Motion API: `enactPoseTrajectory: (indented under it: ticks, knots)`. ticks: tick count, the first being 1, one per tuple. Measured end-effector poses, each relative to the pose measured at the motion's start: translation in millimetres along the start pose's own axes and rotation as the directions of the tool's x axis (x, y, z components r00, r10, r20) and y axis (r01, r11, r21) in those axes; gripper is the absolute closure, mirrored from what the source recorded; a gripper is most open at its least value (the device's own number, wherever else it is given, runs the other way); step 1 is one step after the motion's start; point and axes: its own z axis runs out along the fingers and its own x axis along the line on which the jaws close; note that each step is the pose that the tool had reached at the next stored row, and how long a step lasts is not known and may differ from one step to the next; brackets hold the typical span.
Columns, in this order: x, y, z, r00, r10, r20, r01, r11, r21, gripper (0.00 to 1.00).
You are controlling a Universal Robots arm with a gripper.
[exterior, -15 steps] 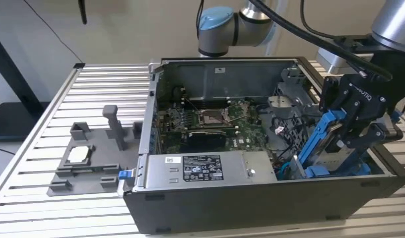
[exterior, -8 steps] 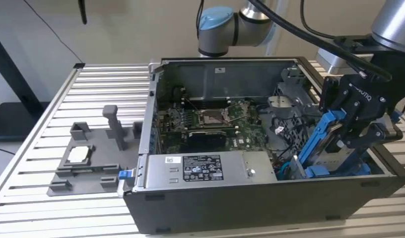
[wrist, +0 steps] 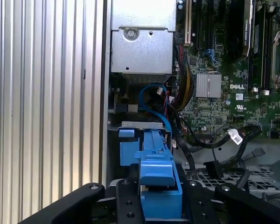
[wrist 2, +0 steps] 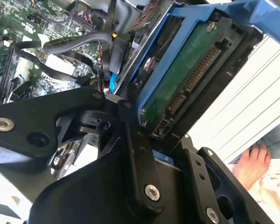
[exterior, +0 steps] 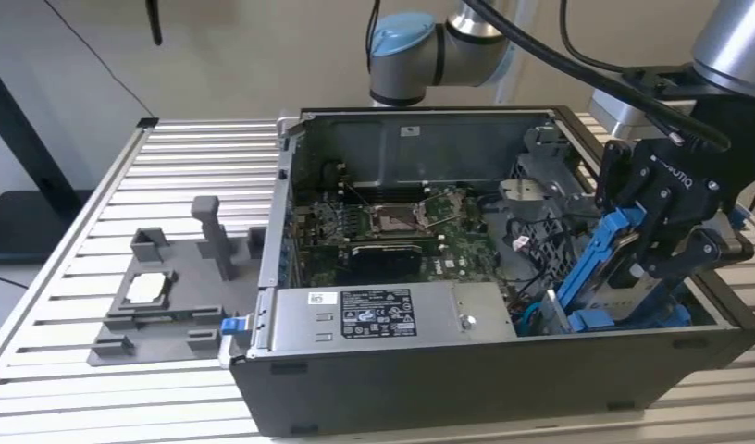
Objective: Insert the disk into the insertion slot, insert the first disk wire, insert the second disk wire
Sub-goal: 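Insert the disk into the insertion slot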
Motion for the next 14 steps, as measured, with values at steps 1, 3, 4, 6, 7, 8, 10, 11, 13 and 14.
enactPoseTrajectory:
  ticks: [1,3,4,6,7,8,10,11,13,14]
  knots:
    - [0.0,0.0,0.0,1.0,0.0,0.0,0.0,1.0,0.0,0.59]
    - [0.0,0.0,0.0,1.0,0.0,0.0,0.0,1.0,0.0001,0.59]
    - [0.0,0.0,0.0,1.0,0.0,0.0,0.0,1.0,0.0001,0.57]
    - [0.0,0.0,0.0,1.0,0.0,-0.0001,0.0,1.0,0.0001,0.51]
    - [0.0,0.0,0.0,1.0,0.0,0.0,0.0,1.0,0.0002,0.51]
    - [0.0,0.0,0.0,1.0,0.0,0.0,0.0,1.0,0.0002,0.45]
    - [0.0,0.0,0.0,1.0,0.0,0.0,0.0,1.0,0.0003,0.45]
    - [0.0,0.0,0.0,1.0,0.0,0.0,0.0,1.0,0.0003,0.45]
    - [0.0,0.0,0.1,1.0,0.0,0.0,0.0,1.0,0.0003,0.45]
    - [0.0,0.0,0.1,1.0,0.0,0.0001,0.0,1.0,0.0003,0.45]
